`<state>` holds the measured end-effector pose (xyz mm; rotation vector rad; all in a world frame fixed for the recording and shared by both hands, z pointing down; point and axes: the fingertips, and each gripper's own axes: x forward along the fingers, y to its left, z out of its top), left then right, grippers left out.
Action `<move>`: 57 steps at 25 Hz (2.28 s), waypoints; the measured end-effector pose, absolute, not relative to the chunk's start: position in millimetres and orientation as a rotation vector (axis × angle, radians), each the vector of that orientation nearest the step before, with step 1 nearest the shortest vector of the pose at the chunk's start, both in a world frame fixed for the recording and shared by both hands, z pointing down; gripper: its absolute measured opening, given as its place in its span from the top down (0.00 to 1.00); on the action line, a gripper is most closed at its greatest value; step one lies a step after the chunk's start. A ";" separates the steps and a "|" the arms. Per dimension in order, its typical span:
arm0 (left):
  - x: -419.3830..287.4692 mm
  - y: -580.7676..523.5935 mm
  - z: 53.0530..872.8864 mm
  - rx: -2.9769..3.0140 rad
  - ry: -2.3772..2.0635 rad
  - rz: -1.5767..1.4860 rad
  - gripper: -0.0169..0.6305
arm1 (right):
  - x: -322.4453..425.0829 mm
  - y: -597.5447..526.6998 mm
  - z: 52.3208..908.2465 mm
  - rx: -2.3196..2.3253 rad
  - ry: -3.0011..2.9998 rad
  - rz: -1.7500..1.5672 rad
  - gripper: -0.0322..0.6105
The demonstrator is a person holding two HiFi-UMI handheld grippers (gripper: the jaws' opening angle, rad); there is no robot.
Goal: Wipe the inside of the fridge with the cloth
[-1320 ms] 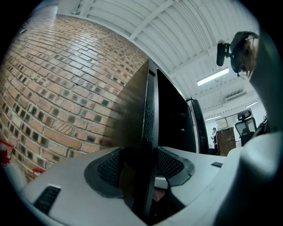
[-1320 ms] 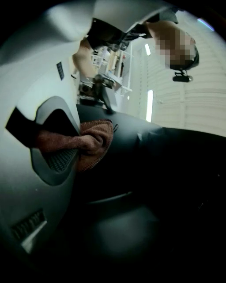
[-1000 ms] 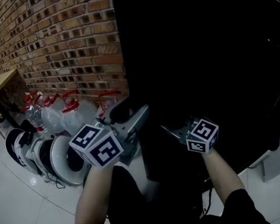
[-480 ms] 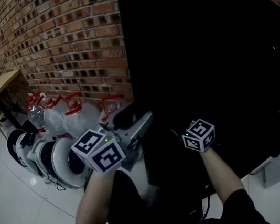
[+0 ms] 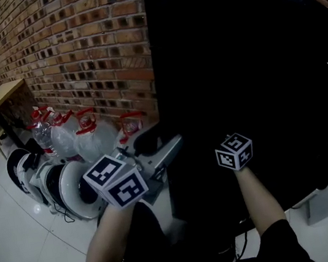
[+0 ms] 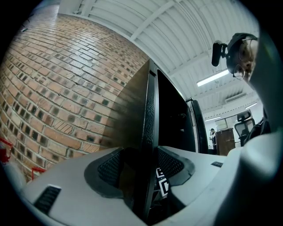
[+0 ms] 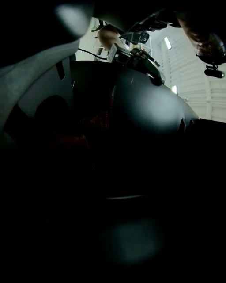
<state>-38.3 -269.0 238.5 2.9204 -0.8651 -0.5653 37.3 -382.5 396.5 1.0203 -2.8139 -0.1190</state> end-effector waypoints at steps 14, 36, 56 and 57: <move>-37.7 -267.9 240.8 2.927 -0.866 -0.564 0.60 | 57.6 -431.3 407.0 1.115 -2.741 -0.029 0.82; -34.8 -268.4 241.3 2.939 -0.882 -0.549 0.60 | 105.6 -508.5 436.7 1.405 -2.412 0.034 0.83; -34.2 -260.5 192.7 3.089 -1.152 -0.375 0.61 | 119.5 -463.3 129.8 1.857 -2.497 -0.500 0.83; -33.6 -262.8 192.0 3.075 -1.149 -0.394 0.61 | 120.2 -466.1 118.8 1.903 -2.521 -0.489 0.83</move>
